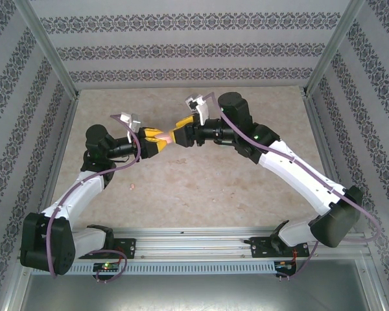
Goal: Insert wireless bluetooth earbuds into charging case
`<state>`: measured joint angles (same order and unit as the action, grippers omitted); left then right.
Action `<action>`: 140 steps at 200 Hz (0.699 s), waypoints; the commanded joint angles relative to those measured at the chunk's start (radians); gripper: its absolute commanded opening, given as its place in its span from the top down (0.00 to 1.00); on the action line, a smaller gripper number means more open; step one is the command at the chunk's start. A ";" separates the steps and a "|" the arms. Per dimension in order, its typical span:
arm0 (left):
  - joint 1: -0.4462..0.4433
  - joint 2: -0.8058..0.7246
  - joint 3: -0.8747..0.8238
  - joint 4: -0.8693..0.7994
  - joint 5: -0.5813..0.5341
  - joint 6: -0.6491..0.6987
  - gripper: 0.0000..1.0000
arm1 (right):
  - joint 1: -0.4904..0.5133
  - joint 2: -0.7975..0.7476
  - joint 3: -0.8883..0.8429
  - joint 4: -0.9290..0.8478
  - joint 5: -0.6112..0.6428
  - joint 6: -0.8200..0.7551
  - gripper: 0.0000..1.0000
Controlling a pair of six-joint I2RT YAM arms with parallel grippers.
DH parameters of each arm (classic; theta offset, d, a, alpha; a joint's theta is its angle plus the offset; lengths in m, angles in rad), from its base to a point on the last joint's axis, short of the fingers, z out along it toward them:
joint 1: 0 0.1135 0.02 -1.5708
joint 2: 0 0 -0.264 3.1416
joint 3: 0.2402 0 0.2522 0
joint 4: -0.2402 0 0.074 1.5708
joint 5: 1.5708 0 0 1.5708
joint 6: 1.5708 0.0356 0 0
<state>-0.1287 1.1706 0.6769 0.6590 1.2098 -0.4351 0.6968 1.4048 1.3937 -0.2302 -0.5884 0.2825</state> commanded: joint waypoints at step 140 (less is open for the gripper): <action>0.013 -0.028 0.043 0.179 0.172 -0.160 0.68 | 0.005 0.065 0.011 -0.041 -0.151 -0.062 0.35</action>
<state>-0.1287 1.1660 0.6811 0.7555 1.3392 -0.5549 0.6968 1.4616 1.3895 -0.2741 -0.6979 0.2390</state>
